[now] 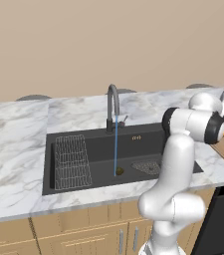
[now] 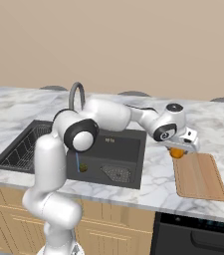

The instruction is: Pick the orange, kiwi from the sink and place them on the cutting board to airdry. Then turn off the sink faucet.

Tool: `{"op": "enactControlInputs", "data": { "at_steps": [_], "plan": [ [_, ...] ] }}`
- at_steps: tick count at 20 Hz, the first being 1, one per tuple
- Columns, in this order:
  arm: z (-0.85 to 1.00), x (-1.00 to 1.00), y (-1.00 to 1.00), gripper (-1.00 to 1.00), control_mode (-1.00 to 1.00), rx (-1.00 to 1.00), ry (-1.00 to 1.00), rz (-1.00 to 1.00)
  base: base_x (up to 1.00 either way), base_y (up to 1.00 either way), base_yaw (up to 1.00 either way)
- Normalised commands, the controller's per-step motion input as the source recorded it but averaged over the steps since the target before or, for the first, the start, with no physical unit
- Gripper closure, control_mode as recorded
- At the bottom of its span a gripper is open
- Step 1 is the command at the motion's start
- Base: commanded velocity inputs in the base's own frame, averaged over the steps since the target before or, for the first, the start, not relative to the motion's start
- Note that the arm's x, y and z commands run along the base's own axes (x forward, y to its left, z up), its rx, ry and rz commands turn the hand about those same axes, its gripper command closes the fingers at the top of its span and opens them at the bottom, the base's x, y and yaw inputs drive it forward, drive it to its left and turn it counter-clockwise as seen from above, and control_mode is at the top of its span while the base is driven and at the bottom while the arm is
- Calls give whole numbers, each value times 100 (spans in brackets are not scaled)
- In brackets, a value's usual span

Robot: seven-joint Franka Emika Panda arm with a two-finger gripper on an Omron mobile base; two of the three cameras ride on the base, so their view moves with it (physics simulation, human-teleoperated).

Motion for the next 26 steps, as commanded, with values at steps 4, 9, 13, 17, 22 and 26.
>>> {"op": "enactControlInputs", "data": {
  "at_steps": [4,9,13,17,22,26],
  "plan": [
    [-9,9,-12,100,-100,3,0,0,0,0,0],
    [-16,7,-5,100,-100,1,1,0,0,0,0],
    [-19,7,-2,100,-100,0,2,0,0,0,0],
    [-19,5,-3,100,-100,0,3,0,0,0,0],
    [-13,7,-8,100,-100,0,1,0,0,0,0],
    [-10,8,-14,100,-100,2,1,0,0,0,0]
  ]
}}
